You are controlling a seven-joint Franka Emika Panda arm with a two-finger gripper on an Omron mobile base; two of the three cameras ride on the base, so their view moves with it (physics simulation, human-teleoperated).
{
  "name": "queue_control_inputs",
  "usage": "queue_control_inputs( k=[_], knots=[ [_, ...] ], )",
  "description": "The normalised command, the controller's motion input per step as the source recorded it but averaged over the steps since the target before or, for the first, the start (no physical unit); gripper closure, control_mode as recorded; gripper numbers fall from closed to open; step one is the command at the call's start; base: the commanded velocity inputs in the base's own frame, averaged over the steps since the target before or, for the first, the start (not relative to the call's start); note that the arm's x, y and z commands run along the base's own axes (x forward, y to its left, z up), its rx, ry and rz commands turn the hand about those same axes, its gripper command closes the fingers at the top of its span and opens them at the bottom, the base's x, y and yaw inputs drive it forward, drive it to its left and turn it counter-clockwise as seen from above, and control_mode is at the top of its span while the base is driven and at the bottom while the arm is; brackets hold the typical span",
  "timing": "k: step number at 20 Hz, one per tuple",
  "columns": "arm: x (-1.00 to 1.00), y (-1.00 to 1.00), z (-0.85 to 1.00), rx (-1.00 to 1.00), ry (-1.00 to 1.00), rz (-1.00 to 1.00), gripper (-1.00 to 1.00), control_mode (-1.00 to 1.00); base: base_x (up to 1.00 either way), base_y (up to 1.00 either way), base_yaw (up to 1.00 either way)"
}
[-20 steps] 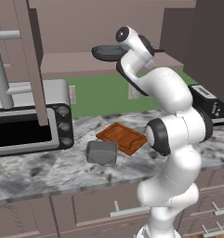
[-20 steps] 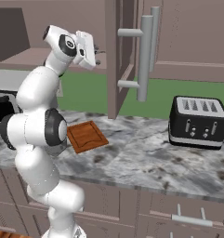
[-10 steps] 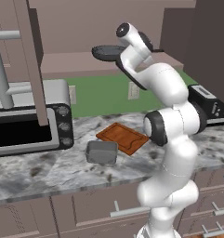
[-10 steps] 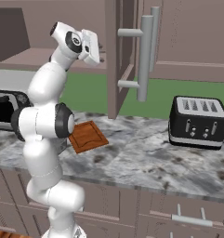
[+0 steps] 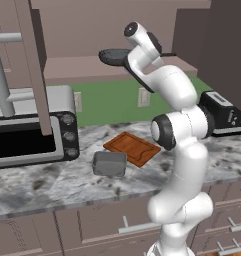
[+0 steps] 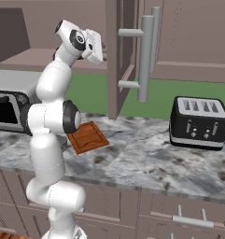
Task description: Pick the pan from the cabinet and place it on the stove. Then turn on the stove burner for the pan.
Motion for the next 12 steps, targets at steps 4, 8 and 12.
queue_control_inputs(
  k=[4, 8, 12],
  knots=[
    [0.30, -0.06, -0.35, 0.00, 0.02, 0.00, -1.00, -1.00, 0.00, 0.00, 0.00],
    [0.31, -0.06, -0.37, 0.01, 0.01, 0.00, -1.00, -1.00, 0.00, 0.00, 0.00],
    [0.30, -0.05, -0.38, 0.01, 0.01, 0.00, -1.00, -1.00, 0.00, 0.00, 0.00]
  ],
)
